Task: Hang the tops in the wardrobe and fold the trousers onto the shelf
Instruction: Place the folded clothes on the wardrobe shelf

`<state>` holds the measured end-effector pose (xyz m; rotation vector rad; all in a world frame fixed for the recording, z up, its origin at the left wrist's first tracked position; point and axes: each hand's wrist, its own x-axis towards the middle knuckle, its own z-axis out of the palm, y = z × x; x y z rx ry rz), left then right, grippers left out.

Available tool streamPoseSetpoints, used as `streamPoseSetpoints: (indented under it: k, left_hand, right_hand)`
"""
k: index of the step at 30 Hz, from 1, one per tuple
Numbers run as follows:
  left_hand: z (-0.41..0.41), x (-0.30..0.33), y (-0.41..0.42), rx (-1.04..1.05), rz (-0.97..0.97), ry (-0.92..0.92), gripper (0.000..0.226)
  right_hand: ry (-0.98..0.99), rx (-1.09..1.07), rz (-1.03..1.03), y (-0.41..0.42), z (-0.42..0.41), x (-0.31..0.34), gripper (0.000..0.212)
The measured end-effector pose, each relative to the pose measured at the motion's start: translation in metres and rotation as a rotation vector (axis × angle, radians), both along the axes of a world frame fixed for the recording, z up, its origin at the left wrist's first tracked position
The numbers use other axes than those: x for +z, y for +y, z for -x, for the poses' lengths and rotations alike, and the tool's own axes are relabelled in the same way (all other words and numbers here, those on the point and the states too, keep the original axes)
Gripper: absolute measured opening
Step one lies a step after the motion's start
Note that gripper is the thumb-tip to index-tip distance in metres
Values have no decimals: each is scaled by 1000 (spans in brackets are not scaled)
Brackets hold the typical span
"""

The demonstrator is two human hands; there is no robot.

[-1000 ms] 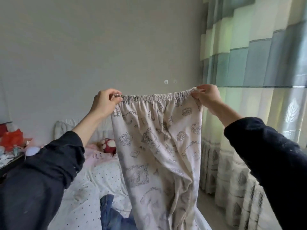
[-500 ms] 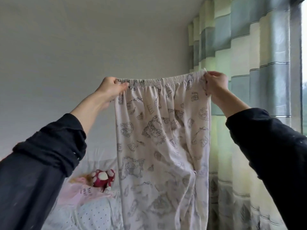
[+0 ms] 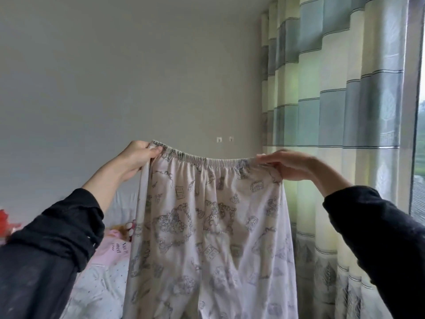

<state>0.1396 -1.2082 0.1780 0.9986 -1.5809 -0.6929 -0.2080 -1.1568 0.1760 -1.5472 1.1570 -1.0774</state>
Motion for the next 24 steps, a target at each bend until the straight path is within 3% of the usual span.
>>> streamPoseSetpoints:
  k: [5, 9, 15, 20, 22, 24]
  left_hand:
    - [-13, -28, -2, 23, -110, -77, 21]
    - [-17, -52, -2, 98, -129, -86, 20]
    - [-19, -165, 6, 185, -536, -217, 16]
    - [-18, -244, 26, 136, -765, -35, 7]
    - [-11, -266, 37, 101, -815, 24, 23]
    - [2, -283, 53, 24, -836, 34, 14]
  right_hand:
    - [25, -53, 13, -6, -9, -24, 10]
    - [-57, -132, 28, -10, -23, -41, 11]
    - [155, -270, -326, -22, -50, -155, 4]
    - [62, -343, -541, -8, -78, -233, 10]
    - [10, -361, -532, -1, -94, -252, 13]
    - [32, -347, -491, 5, -112, -269, 16]
